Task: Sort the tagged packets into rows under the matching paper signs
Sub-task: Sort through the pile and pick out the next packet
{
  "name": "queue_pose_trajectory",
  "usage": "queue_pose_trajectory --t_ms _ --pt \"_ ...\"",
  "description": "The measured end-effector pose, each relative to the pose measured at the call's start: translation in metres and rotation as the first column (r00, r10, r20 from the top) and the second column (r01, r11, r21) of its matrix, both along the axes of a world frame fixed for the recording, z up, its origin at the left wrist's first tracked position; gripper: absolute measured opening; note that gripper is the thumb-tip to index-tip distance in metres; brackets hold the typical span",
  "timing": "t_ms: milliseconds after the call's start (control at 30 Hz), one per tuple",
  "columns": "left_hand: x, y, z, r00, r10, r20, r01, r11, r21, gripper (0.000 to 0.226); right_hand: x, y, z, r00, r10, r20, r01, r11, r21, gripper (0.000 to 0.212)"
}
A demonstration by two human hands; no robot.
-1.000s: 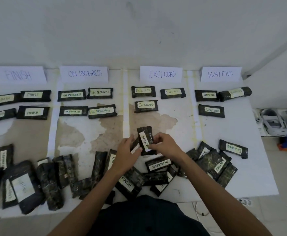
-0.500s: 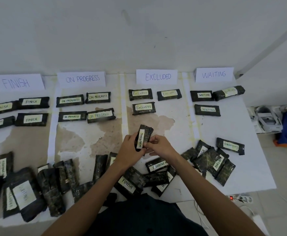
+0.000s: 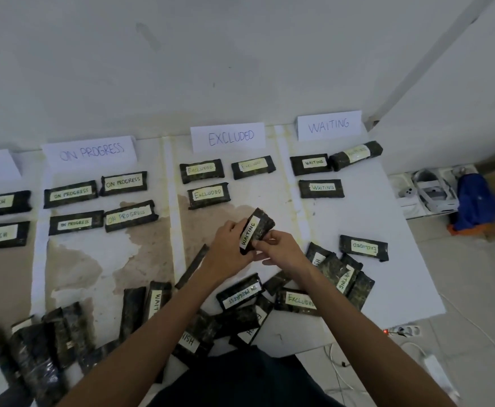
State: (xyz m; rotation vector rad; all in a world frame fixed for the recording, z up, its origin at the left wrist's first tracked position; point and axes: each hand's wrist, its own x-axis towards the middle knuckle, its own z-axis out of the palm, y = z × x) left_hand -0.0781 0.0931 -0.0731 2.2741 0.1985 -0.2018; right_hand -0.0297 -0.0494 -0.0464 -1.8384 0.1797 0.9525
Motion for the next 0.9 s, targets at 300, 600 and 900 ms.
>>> queue_pose_trajectory --t_ms 300,600,900 --pt "0.092 -0.062 0.007 0.994 -0.102 0.034 0.097 0.989 0.114 0.069 0.064 -0.113 -0.004 0.941 0.128 0.312 -0.042 0.962 -0.269 0.023" --pt "0.196 -0.164 -0.008 0.953 -0.299 0.039 0.29 0.944 0.16 0.067 0.099 -0.22 -0.035 0.843 0.449 0.295 -0.189 0.762 -0.62 0.036" --pt "0.264 -0.229 -0.048 0.902 -0.43 0.03 0.404 0.868 0.289 0.065 0.111 -0.261 -0.063 0.755 0.542 0.37 -0.278 0.775 -0.568 0.05"
